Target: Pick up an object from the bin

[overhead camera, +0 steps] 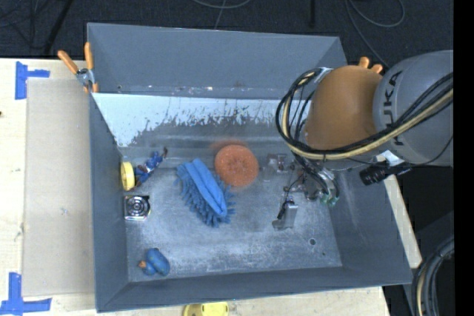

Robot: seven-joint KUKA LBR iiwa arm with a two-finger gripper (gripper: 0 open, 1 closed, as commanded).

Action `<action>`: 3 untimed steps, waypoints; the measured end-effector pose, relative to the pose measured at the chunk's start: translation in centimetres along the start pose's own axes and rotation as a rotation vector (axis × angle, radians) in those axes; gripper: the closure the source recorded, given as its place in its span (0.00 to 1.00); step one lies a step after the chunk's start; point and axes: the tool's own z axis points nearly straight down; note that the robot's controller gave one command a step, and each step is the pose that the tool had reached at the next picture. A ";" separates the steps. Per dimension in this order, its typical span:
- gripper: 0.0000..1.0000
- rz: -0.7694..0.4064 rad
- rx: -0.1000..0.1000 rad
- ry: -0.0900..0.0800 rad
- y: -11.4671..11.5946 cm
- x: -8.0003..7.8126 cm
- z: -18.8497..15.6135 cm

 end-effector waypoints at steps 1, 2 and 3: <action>0.00 0.000 0.000 -0.007 0.0 -0.2 -0.4; 0.00 -0.015 0.001 -0.018 1.6 -3.7 2.8; 0.00 0.019 0.000 -0.016 3.3 -4.8 5.9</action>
Offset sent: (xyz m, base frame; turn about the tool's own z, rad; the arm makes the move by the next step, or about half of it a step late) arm 0.0556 0.0297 -0.0579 -0.0222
